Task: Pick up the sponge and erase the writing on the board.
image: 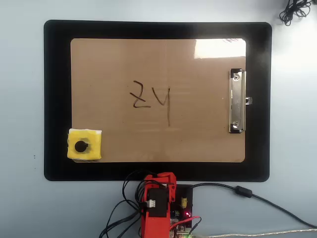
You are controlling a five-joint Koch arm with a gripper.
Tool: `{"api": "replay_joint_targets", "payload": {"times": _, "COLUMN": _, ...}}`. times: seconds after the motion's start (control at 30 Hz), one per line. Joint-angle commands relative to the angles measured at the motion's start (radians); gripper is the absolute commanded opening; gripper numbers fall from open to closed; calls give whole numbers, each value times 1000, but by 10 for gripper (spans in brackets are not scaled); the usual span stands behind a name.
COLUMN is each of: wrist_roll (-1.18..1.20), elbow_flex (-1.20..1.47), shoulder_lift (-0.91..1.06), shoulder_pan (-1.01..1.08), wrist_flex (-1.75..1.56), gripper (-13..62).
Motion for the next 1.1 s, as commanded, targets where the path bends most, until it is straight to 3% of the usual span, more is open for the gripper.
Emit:
{"api": "replay_joint_targets", "payload": {"times": 0.0, "wrist_roll": -9, "elbow_flex": -15, "shoulder_lift": 43, "shoulder_pan": 8, "wrist_flex": 46, "gripper": 345}}
{"api": "replay_joint_targets", "payload": {"times": 0.3, "wrist_roll": -14, "elbow_flex": -18, "shoulder_lift": 43, "shoulder_pan": 3, "wrist_flex": 43, "gripper": 346}}
{"api": "replay_joint_targets", "payload": {"times": 0.4, "wrist_roll": 0, "elbow_flex": -179, "shoulder_lift": 43, "shoulder_pan": -14, "wrist_flex": 35, "gripper": 342}}
{"api": "replay_joint_targets", "payload": {"times": 0.53, "wrist_roll": -25, "elbow_flex": -491, "shoulder_lift": 28, "shoulder_pan": -356, "wrist_flex": -106, "gripper": 341}}
{"api": "replay_joint_targets", "payload": {"times": 0.73, "wrist_roll": -193, "elbow_flex": -502, "shoulder_lift": 23, "shoulder_pan": -669, "wrist_flex": -350, "gripper": 338}}
{"api": "replay_joint_targets", "payload": {"times": 0.87, "wrist_roll": -281, "elbow_flex": -336, "shoulder_lift": 26, "shoulder_pan": -997, "wrist_flex": -660, "gripper": 337}}
{"api": "replay_joint_targets", "payload": {"times": 1.07, "wrist_roll": -284, "elbow_flex": -26, "shoulder_lift": -69, "shoulder_pan": -1131, "wrist_flex": -1367, "gripper": 337}}
